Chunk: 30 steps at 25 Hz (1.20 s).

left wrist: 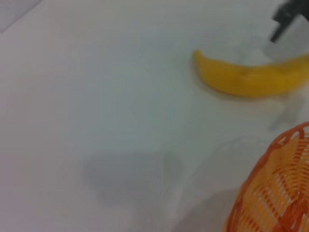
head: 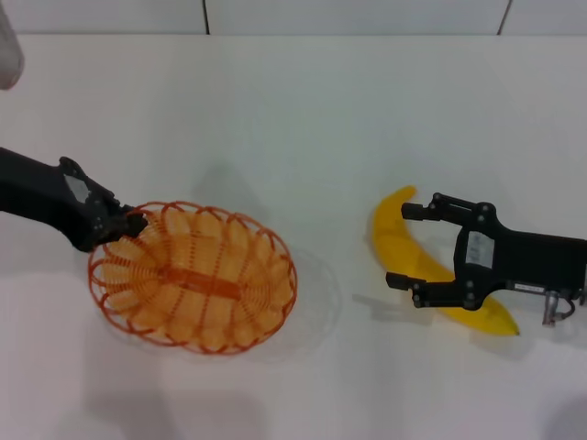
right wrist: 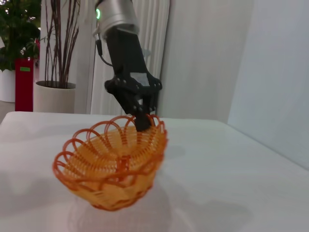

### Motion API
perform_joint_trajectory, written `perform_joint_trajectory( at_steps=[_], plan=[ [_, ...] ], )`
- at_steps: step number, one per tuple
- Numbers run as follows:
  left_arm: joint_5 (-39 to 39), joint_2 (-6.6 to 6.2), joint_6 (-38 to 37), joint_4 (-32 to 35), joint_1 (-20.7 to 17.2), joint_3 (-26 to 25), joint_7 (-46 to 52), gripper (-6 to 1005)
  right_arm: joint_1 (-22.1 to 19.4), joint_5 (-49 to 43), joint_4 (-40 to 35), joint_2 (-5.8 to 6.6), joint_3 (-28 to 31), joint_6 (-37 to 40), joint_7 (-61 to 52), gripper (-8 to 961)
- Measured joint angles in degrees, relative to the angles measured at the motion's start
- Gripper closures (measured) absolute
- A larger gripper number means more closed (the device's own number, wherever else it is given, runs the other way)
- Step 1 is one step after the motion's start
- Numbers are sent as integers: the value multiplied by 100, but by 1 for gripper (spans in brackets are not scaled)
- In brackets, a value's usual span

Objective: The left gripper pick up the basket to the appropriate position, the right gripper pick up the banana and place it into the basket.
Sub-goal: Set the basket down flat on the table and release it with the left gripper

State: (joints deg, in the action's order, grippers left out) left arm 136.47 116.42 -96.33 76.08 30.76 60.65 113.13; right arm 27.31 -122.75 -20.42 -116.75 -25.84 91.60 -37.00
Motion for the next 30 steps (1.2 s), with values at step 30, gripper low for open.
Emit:
perform_joint_trajectory(
  at_steps=[30],
  plan=[
    [349,-13,1449,-3346,1460,-95,1159,941,250,15,4,-24,0,-2,0,77]
  ],
)
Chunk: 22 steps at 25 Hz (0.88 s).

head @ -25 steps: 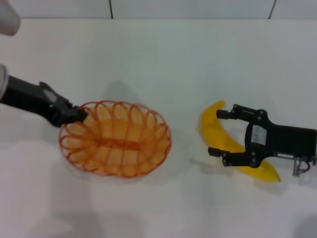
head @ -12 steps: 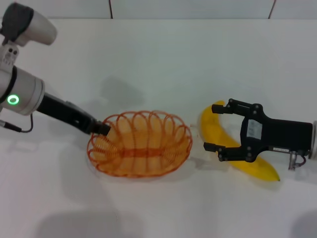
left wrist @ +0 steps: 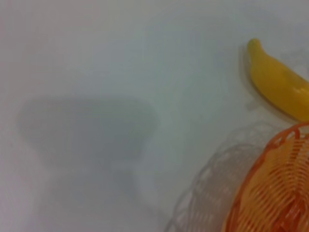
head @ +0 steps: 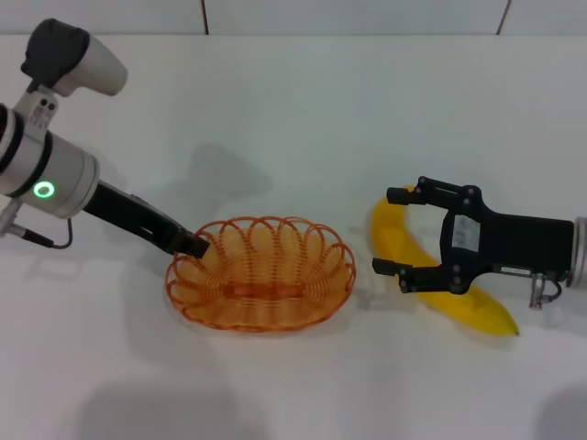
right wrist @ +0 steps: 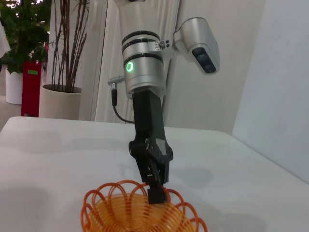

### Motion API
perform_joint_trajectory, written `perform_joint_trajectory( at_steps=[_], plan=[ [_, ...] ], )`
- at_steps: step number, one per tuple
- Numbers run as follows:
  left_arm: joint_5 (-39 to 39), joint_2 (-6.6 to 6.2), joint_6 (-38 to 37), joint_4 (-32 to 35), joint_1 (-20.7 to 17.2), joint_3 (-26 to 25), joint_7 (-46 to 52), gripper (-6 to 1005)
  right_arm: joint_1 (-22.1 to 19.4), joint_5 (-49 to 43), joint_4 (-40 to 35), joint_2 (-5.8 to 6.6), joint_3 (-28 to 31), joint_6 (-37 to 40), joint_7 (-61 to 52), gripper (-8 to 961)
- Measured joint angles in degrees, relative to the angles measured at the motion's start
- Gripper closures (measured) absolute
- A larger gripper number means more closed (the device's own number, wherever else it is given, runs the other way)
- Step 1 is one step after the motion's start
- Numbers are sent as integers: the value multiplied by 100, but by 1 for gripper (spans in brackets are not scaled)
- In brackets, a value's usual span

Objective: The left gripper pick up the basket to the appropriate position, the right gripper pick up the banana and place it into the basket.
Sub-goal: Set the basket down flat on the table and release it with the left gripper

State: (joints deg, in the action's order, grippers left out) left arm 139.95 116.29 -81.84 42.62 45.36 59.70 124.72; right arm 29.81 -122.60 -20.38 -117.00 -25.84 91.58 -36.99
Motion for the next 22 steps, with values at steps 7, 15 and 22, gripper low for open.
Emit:
perform_joint_trajectory(
  at_steps=[7,15,22],
  plan=[
    [4,-4,144,-177,61,6,-18,940,75,0,78,-1,0,0,0,77],
    [-126,21,104,-177,137,8,15,939,74,0,79,2,0,0,0,77],
    [-335,21,-15,-183,149,7,52,938,39,0,79,12,0,0,0,77]
  ],
)
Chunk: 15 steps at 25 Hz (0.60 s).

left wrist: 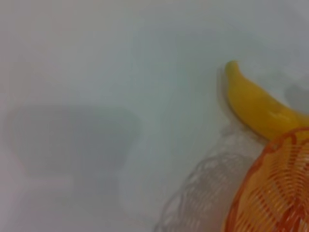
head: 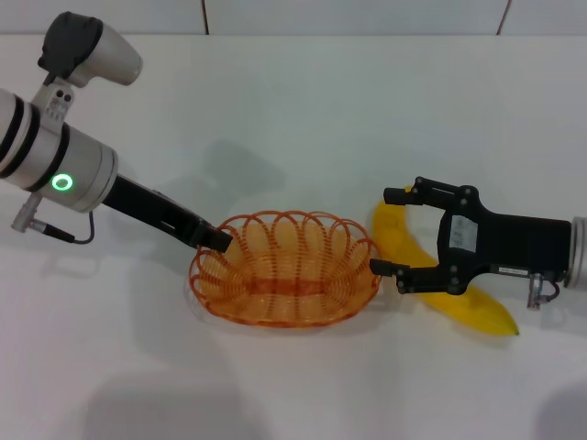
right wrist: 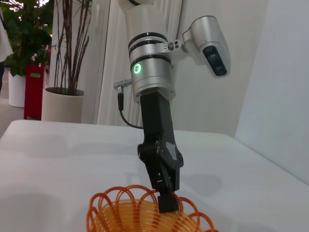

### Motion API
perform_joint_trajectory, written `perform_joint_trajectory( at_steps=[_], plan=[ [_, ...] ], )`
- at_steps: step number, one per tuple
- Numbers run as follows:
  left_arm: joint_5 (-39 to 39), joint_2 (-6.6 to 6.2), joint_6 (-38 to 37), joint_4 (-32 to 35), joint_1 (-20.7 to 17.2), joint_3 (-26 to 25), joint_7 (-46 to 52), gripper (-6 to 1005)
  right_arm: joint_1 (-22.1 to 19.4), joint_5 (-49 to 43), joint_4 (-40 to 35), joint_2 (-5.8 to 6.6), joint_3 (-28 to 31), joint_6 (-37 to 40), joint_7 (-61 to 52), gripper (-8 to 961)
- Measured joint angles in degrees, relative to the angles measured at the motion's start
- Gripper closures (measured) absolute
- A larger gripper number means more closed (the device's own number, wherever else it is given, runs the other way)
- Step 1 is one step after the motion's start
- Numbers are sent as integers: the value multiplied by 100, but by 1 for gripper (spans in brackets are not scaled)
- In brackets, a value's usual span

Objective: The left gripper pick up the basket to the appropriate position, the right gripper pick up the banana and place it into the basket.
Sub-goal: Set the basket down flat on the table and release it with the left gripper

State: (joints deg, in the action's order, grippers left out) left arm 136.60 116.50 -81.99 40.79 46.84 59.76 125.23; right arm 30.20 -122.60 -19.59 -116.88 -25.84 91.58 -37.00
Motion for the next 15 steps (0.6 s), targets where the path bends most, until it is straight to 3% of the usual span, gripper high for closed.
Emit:
perform_joint_trajectory(
  at_steps=[15],
  plan=[
    [47,-14,23,-1,0,0,-31,936,28,0,0,-1,0,0,0,76]
  ],
)
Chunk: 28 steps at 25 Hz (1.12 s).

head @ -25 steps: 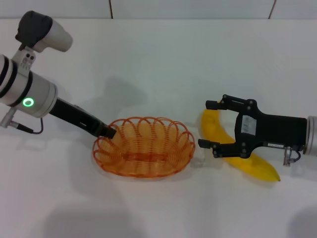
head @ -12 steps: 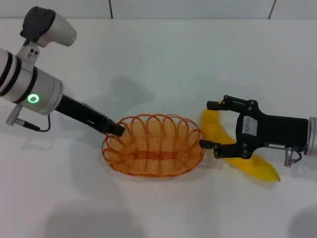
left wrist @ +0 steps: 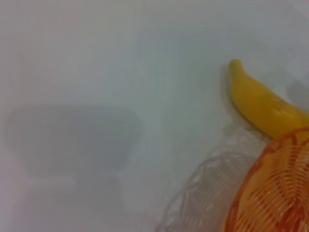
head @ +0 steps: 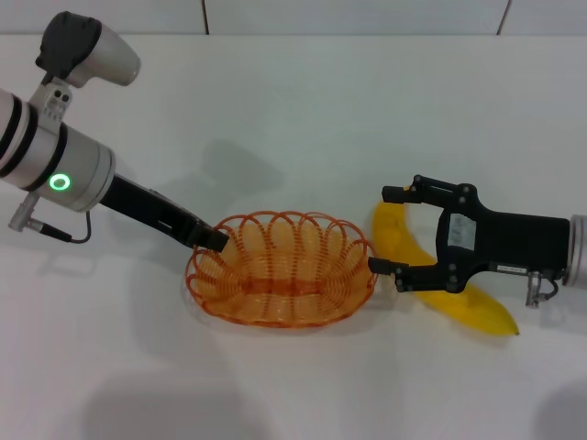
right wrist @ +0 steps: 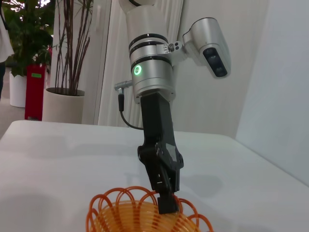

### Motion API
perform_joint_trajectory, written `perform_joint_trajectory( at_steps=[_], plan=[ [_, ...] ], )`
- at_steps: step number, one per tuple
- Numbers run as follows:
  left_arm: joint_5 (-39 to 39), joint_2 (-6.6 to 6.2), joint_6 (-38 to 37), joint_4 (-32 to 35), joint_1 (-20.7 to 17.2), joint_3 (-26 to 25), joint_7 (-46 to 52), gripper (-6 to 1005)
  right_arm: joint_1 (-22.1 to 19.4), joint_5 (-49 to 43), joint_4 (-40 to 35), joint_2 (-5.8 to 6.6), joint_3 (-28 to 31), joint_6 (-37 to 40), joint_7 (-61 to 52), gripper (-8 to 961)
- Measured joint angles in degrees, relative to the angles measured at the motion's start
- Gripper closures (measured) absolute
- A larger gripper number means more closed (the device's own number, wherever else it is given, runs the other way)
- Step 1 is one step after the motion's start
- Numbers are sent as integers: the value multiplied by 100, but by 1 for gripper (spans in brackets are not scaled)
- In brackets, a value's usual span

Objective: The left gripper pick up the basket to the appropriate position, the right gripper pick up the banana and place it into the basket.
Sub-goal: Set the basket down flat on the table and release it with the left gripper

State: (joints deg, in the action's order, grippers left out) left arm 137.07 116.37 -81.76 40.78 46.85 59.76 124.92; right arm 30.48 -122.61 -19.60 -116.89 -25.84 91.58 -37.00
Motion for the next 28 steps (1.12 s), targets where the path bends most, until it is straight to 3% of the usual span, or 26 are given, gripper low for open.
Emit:
perform_joint_trajectory(
  at_steps=[25,28],
  plan=[
    [-84,5,-4,57,-1,150,20,933,-35,0,0,-4,0,0,0,77],
    [-172,6,-28,152,-34,149,11,828,-46,0,0,-1,0,0,0,77]
  ],
)
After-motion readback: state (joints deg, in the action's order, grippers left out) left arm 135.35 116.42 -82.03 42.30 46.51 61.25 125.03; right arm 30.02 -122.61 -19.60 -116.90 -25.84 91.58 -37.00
